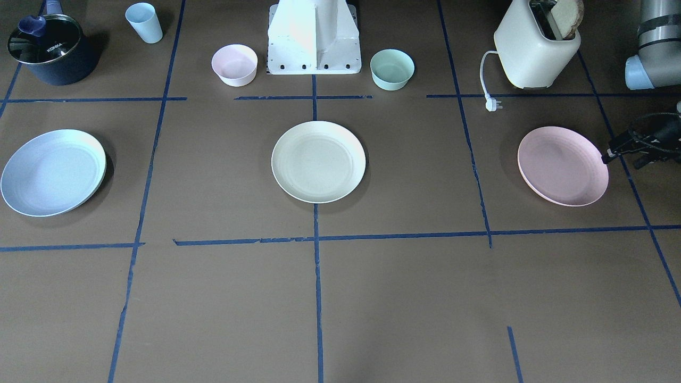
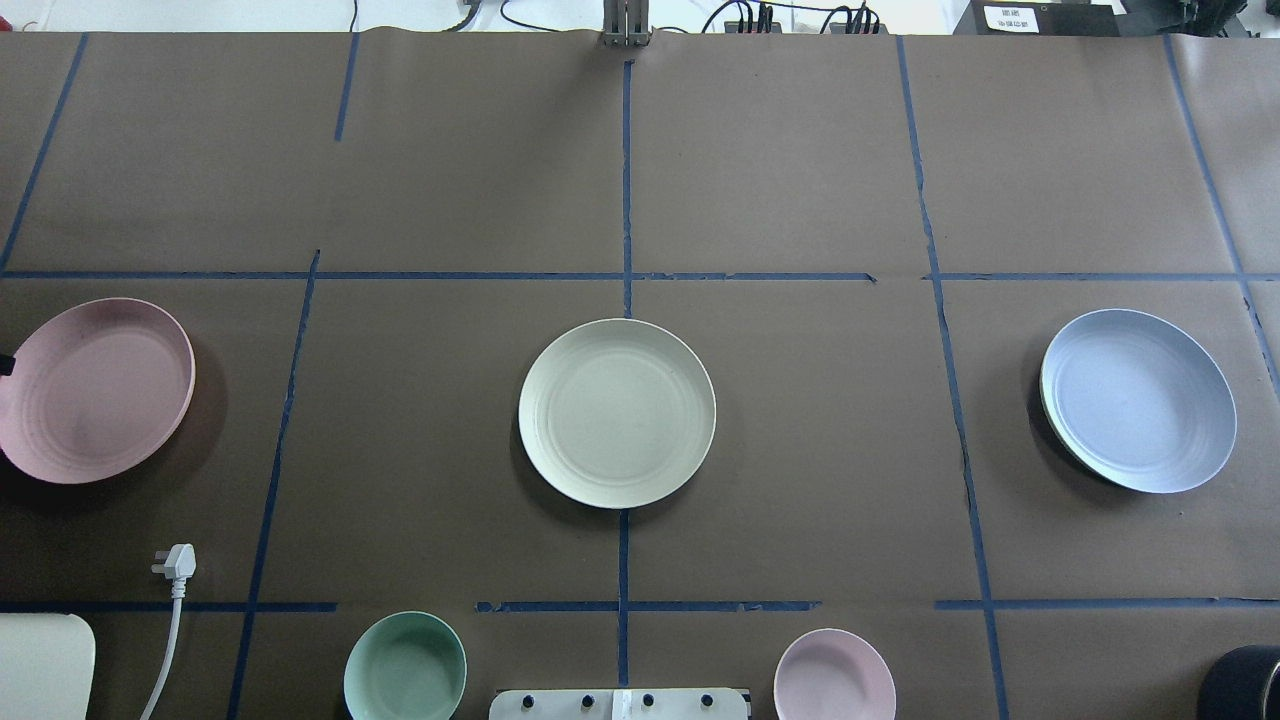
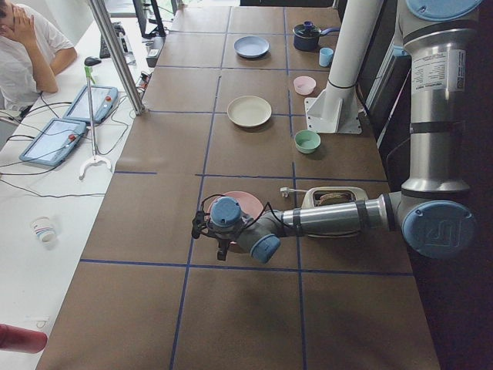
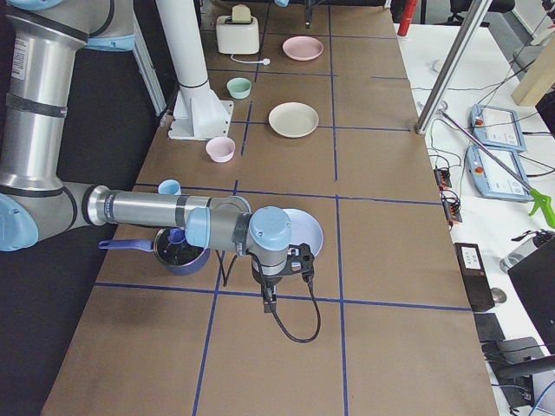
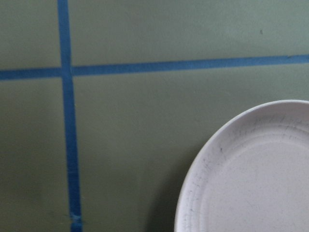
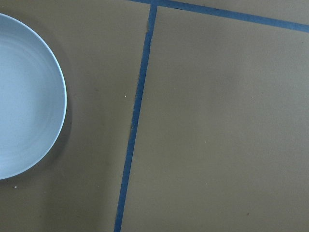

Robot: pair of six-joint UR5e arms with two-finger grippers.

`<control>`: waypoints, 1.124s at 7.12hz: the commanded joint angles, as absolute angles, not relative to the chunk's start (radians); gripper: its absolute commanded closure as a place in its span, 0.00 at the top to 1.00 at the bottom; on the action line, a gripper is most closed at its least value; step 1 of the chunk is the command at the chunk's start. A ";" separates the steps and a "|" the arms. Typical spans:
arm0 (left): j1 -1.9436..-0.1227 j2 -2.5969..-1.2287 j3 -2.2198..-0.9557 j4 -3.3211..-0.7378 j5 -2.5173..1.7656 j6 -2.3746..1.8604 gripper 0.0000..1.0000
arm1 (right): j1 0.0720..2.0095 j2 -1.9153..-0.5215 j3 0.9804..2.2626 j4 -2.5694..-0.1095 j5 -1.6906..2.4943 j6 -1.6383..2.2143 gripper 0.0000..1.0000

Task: Stack three plates with pink and blue
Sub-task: 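Reach the left gripper to the rim of the pink plate and grasp it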

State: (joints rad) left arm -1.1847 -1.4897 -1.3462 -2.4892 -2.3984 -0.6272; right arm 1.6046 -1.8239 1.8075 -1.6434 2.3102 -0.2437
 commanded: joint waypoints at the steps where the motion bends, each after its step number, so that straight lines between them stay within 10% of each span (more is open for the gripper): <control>1: -1.129 -1.493 -1.325 -2.516 -2.355 -0.660 0.98 | 1.605 -1.824 1.807 -1.643 2.310 -0.244 1.00; 4: -1.120 -1.493 -1.325 -2.511 -2.355 -0.663 0.13 | 1.605 -1.824 1.807 -1.644 2.310 -0.244 1.00; 8: -1.129 -1.497 -1.484 -2.507 -2.538 -0.820 0.00 | 1.605 -1.825 1.812 -1.643 2.310 -0.245 1.00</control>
